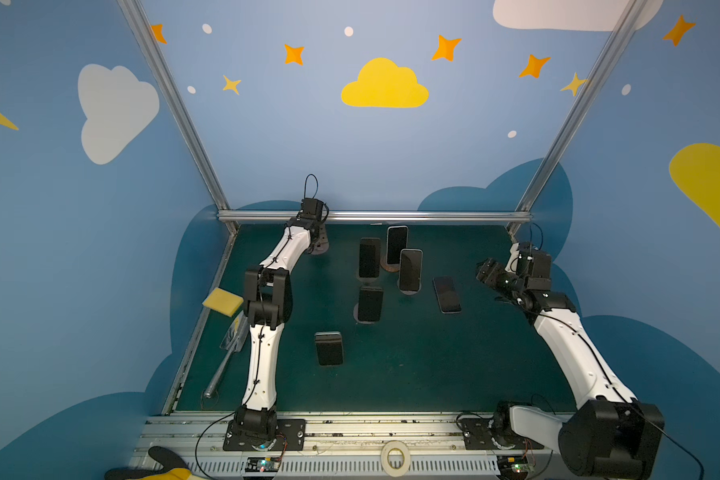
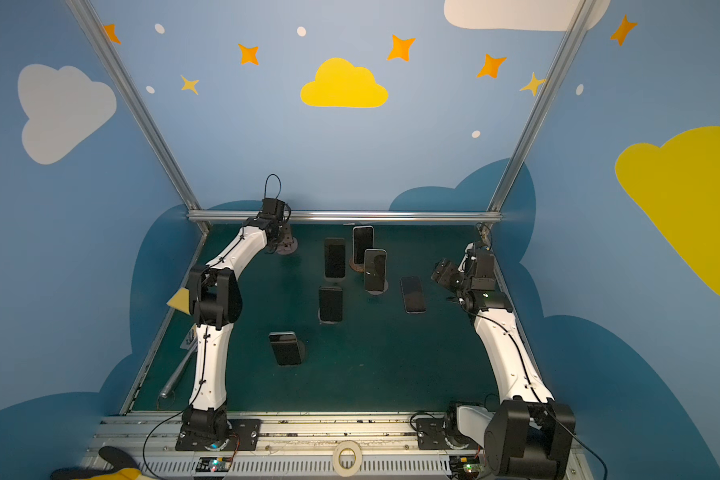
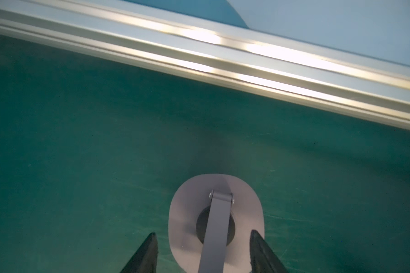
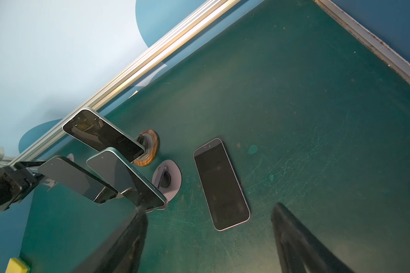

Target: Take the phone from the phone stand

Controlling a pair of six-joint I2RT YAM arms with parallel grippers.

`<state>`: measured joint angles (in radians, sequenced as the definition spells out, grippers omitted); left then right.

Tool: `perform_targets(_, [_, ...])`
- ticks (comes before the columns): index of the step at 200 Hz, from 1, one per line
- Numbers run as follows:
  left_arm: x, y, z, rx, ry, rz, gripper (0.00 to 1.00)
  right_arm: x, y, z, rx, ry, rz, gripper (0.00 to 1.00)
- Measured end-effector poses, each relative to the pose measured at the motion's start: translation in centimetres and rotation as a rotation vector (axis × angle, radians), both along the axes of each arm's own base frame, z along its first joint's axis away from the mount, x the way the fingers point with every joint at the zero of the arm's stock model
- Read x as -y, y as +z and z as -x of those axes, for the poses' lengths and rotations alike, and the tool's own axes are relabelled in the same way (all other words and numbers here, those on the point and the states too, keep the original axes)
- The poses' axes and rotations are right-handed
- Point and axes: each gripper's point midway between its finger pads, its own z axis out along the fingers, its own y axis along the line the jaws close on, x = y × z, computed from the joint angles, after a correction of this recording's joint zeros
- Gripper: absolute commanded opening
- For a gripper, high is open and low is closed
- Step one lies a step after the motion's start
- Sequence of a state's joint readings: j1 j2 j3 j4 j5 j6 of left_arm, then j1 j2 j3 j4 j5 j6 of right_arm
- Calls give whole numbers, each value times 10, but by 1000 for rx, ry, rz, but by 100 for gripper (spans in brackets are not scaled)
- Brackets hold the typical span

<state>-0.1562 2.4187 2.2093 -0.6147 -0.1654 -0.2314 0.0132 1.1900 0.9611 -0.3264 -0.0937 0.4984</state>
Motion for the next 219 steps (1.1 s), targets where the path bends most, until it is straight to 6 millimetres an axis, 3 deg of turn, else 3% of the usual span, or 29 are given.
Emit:
perform_targets(38, [2,-26,1,-63,-21,-7,52,-1,0,0,0,4,1,83])
perform_targets(67, [3,-31,5,-86,-34,-13,56,-3,0,0,1,11,3,83])
perform_targets(132, [6,-38,15,-130,-42,-31,79,-9,11,0,21,32,4,83])
perform_targets(157, [6,-32,21,-150,-26,-26,90,-13,19,5,29,46,6,83])
perform_targets(188, [5,13,27,-104,-6,-1,100,-23,40,13,70,69,10,84])
perform_targets(219, [6,106,42,39,6,60,100,-37,59,28,113,108,33,83])
